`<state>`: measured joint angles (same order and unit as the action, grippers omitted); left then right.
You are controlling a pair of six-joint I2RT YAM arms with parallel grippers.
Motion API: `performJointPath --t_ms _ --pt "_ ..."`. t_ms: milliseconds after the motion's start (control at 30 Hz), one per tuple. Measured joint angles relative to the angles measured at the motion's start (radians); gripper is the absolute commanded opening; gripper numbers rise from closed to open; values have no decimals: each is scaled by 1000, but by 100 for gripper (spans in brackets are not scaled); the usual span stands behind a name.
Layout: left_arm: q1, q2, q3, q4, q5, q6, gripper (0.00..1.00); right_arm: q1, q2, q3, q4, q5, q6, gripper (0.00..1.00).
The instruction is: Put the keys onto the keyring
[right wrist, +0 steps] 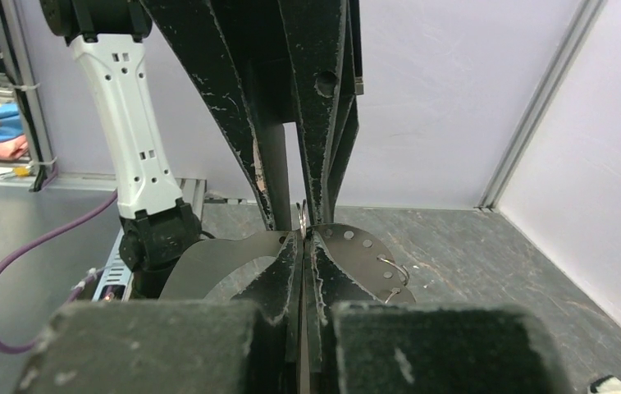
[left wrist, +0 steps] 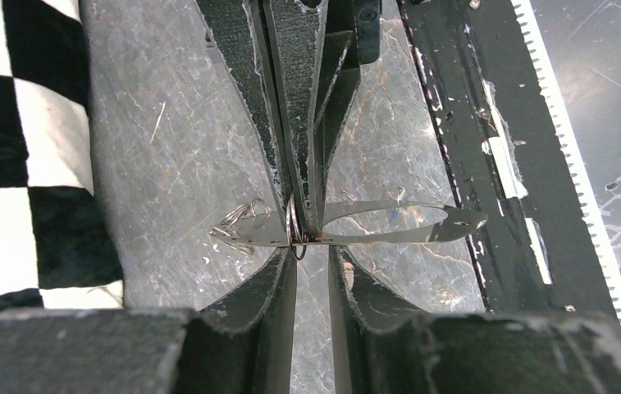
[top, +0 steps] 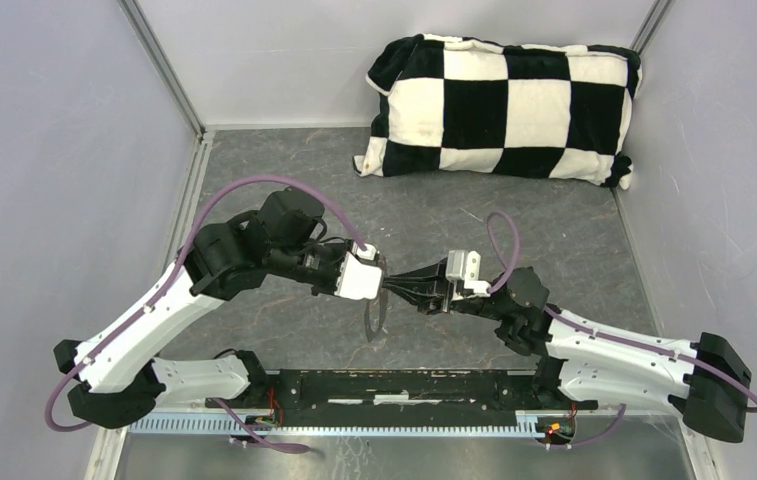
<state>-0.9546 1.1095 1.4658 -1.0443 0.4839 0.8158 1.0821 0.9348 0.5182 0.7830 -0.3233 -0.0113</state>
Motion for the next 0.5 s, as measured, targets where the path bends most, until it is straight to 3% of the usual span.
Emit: performJointPath --t_ms 133,267,400,500 --pt "2 -10 0 -31 -1 1 26 -4 28 33 -32 -50 -1 1" --pt "4 -23 0 -58 -1 2 18 -5 49 65 -69 -93 0 1" --pt "4 -26 -2 -81 4 19 2 -6 63 90 -108 -137 -4 1" --pt "4 -31 -9 -107 10 37 2 -11 80 127 -173 -179 -17 1"
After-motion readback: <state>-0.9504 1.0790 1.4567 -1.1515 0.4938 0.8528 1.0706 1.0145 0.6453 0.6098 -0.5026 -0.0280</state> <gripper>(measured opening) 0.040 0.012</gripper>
